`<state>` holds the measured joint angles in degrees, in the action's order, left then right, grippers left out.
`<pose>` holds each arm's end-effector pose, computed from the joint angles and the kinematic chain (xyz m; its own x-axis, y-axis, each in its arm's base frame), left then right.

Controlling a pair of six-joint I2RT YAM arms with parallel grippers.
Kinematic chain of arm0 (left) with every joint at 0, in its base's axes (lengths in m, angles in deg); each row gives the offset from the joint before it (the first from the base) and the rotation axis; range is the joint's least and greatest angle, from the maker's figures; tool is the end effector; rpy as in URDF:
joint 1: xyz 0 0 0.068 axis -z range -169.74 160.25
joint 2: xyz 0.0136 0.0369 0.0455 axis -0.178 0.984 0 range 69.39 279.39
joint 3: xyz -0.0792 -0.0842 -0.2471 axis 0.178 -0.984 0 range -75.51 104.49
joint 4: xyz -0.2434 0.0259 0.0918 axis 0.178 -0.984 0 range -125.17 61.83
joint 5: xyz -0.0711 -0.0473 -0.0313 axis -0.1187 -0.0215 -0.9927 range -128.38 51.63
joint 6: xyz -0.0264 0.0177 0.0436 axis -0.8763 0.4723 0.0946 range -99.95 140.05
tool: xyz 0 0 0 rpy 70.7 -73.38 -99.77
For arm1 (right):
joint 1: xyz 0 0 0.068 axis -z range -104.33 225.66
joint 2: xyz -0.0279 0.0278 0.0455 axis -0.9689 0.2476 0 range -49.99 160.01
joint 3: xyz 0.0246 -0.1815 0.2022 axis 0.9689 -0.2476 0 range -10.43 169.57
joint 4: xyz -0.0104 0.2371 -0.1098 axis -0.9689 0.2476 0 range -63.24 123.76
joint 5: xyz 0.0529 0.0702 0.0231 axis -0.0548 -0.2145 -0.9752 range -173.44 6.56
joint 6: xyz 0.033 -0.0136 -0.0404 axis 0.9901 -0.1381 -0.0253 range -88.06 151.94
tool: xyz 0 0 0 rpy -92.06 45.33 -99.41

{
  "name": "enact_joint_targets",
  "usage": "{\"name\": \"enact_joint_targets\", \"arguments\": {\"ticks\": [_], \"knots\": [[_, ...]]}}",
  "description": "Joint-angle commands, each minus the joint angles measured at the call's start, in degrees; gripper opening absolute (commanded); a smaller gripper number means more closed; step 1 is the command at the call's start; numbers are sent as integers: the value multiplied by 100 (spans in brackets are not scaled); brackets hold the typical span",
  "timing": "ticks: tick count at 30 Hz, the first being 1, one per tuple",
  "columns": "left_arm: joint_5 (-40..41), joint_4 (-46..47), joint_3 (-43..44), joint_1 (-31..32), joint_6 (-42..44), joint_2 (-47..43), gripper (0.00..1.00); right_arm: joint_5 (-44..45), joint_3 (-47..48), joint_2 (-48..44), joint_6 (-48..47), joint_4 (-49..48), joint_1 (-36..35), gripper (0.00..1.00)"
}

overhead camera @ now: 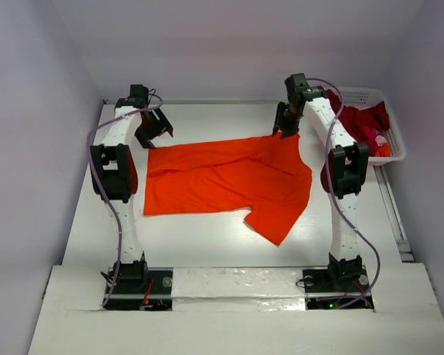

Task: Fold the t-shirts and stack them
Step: Fold the tshirt

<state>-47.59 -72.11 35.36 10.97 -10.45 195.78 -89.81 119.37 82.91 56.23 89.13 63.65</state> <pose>0.4840 -0.0117 0.2242 -0.7896 -0.4911 -0.3679 -0.3563 0.8550 -0.3768 0.4814 0.1065 0.2541 -0.9146 0.2233 -0.3370 0.1364 0.9552 0.2627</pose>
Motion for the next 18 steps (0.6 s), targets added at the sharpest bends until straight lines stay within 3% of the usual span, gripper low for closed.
{"name": "enact_joint_targets", "arguments": {"ticks": [1, 10, 18], "knots": [[-36, 0, 102, -27, -17, -536, 72, -40, -16, -344, -91, -207, -362, 42], [25, -9, -170, -27, 53, -677, 71, -110, -323, -45, 31, -559, -671, 43], [69, 17, -373, -27, 97, -817, 71, 109, -25, 262, 67, -436, -671, 44]]}}
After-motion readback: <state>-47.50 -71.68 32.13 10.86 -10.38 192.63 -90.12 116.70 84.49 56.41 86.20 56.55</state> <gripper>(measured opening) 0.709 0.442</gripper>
